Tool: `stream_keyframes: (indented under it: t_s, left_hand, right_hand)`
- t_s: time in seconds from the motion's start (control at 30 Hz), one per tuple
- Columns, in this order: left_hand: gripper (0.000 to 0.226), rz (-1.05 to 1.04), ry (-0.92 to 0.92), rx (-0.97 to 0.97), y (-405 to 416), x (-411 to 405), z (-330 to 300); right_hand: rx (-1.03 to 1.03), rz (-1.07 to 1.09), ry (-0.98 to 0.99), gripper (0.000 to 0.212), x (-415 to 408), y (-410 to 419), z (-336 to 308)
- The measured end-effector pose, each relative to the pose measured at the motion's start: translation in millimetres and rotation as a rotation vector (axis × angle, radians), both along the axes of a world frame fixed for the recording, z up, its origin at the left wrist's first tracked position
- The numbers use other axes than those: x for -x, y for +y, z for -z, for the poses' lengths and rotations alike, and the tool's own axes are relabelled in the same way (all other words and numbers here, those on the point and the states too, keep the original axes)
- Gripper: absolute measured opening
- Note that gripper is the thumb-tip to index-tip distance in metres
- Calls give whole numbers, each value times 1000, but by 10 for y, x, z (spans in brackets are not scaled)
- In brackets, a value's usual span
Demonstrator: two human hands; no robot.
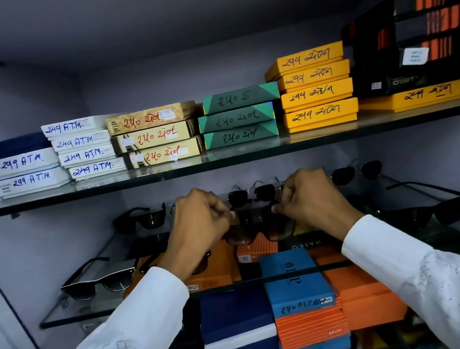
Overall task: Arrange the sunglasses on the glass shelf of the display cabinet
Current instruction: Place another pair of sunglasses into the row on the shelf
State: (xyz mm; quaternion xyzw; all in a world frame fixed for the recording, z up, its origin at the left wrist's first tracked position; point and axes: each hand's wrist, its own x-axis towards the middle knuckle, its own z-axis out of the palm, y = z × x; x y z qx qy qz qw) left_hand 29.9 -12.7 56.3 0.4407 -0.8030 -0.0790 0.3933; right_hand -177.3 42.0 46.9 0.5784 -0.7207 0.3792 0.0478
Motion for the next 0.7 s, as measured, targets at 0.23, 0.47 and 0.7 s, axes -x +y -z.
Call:
stream_keyframes:
  t_s: [0.23, 0.47, 0.7]
  left_hand:
    - [9, -97, -200, -41, -100, -6, 111]
    - [10, -148, -310, -55, -104, -3, 158]
    - [9, -171, -313, -70, -103, 35, 167]
  right_hand:
    - [-127, 8, -7, 20, -10, -97, 159]
    - [-149, -11, 31, 19, -62, -166, 217]
    - [-152, -20, 17, 24, -56, -156, 173]
